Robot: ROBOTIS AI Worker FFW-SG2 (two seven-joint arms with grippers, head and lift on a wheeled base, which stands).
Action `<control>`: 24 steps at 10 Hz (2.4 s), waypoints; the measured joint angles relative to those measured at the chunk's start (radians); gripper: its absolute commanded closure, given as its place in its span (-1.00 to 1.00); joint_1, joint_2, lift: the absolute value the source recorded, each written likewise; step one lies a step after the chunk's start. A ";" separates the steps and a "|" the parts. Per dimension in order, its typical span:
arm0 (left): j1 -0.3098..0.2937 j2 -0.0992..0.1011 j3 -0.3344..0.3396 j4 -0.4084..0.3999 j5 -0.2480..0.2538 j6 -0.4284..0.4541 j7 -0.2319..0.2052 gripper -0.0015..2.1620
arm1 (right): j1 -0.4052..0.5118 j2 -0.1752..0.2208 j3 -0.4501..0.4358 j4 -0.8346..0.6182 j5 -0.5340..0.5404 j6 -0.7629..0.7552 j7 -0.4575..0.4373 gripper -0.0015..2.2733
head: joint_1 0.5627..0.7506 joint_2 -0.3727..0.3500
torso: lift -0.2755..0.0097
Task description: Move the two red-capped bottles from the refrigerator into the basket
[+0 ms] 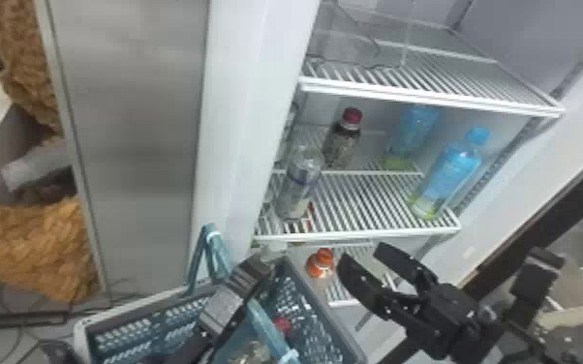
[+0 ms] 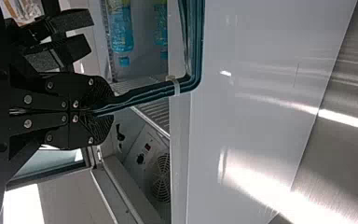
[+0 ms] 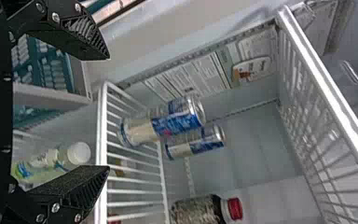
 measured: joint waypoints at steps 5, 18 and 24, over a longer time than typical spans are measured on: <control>-0.003 -0.002 -0.001 0.000 0.000 0.002 0.000 0.11 | -0.012 0.020 -0.025 0.024 0.015 -0.100 -0.067 -0.84 | 0.41 -0.94 | 0.93; -0.027 0.000 -0.014 0.013 0.009 0.012 0.002 0.11 | -0.373 0.014 0.013 0.394 0.185 -0.293 -0.170 -0.85 | 0.41 -0.94 | 0.93; -0.039 0.004 -0.030 0.032 0.017 0.011 0.005 0.11 | -0.561 -0.009 0.111 0.599 0.233 -0.320 -0.208 -0.86 | 0.41 -0.94 | 0.93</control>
